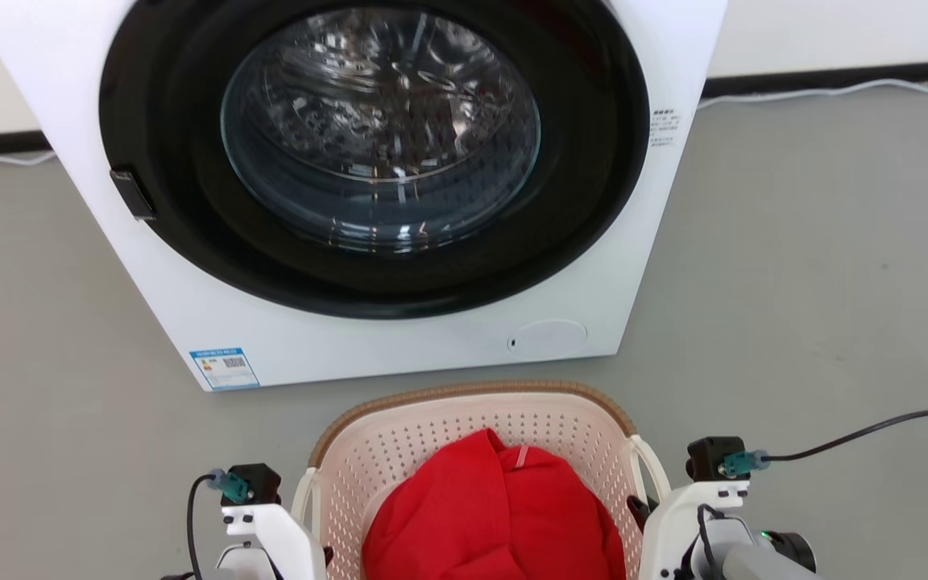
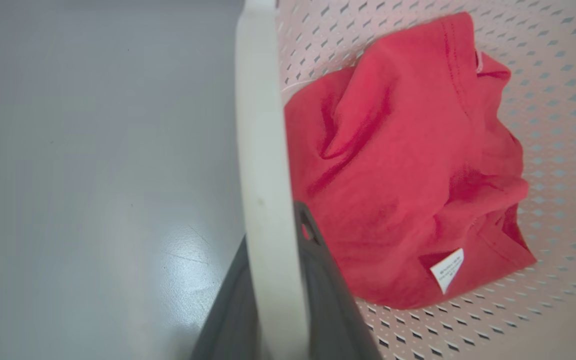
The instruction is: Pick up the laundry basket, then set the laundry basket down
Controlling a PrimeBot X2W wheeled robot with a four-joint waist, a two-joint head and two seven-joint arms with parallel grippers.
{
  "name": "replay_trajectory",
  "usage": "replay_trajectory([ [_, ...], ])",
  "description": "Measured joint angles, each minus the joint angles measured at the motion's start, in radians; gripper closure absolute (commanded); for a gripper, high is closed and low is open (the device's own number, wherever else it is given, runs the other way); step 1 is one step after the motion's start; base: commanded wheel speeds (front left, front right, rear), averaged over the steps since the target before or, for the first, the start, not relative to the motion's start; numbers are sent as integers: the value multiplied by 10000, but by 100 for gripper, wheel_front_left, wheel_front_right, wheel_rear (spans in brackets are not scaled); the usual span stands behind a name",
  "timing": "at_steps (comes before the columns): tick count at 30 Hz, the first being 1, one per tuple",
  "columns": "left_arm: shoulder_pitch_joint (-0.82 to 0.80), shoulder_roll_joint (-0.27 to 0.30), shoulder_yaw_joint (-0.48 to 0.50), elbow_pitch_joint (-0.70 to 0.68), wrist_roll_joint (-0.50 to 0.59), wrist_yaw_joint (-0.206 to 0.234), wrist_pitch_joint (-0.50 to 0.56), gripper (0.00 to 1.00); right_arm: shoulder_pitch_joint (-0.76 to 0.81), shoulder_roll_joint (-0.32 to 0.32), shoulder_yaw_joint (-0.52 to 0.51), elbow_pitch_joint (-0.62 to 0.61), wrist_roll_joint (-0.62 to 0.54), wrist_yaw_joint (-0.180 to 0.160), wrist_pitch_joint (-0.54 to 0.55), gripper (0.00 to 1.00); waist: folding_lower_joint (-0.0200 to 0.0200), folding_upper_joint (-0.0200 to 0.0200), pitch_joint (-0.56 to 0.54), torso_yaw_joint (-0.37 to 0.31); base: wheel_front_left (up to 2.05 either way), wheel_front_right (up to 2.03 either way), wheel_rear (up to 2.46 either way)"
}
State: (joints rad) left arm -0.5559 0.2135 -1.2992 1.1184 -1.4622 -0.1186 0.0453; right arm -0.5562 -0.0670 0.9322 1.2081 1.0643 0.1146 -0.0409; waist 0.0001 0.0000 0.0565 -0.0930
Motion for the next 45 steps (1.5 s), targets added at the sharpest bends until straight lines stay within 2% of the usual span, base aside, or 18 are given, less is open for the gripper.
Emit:
replay_trajectory([
  [16, 181, -506, 4, 725, -157, -2, 391, 100, 252, -84, 926, 2, 982, -8, 307, 100, 0, 0, -687, 74, 0, 0, 0],
  [45, 375, -608, 52, 980, -173, -2, 604, 100, 214, -102, 2228, 15, 2042, -15, 305, 100, 0, 0, -754, 205, 0, 0, 0],
])
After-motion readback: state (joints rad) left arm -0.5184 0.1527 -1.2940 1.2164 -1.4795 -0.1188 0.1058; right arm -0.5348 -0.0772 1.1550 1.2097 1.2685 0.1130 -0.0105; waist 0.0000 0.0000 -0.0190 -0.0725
